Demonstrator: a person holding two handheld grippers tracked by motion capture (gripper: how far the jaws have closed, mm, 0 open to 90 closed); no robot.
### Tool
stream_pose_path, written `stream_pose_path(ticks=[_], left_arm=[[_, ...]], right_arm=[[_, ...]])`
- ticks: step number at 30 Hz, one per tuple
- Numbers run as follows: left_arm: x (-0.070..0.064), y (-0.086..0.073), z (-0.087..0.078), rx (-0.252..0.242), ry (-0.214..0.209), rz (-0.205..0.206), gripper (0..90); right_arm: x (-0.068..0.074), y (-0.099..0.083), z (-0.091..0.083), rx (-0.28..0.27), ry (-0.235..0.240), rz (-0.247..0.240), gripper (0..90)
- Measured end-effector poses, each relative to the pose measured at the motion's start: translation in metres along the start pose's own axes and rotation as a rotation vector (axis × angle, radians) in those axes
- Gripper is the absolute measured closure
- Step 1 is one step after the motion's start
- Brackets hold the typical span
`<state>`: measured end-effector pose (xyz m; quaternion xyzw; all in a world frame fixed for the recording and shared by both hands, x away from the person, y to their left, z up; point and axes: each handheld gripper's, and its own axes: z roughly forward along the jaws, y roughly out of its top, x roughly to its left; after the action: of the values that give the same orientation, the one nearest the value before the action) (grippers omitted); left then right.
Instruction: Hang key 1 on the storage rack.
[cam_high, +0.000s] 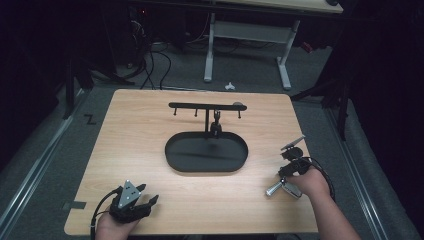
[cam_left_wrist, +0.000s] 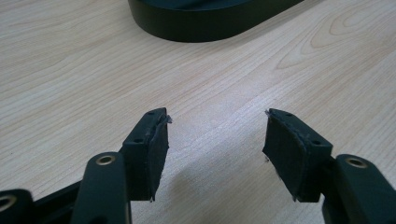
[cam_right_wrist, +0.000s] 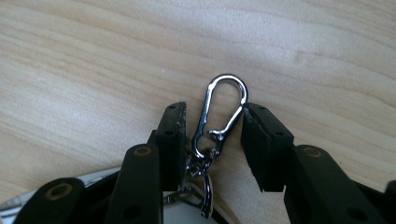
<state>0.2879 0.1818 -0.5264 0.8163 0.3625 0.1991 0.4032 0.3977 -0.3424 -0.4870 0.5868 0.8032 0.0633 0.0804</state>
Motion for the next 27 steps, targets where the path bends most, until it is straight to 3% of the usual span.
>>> stream_pose_path(ticks=[14,18,22,27], left_arm=[[-0.002,0.000,0.001,0.004,-0.006,0.001,40.3],[-0.001,0.000,0.001,0.003,-0.008,0.002,40.3],[-0.002,0.000,0.001,0.004,-0.010,0.003,40.3],[-0.002,0.000,0.001,0.004,-0.010,0.004,40.3]], right_arm=[[0.010,-0.004,0.000,-0.009,0.004,-0.073,70.9],[0.016,-0.001,0.000,-0.020,0.027,-0.079,73.9],[0.025,0.003,0.001,-0.022,0.037,-0.124,74.1],[0.036,0.008,0.001,-0.022,0.009,-0.173,74.5]])
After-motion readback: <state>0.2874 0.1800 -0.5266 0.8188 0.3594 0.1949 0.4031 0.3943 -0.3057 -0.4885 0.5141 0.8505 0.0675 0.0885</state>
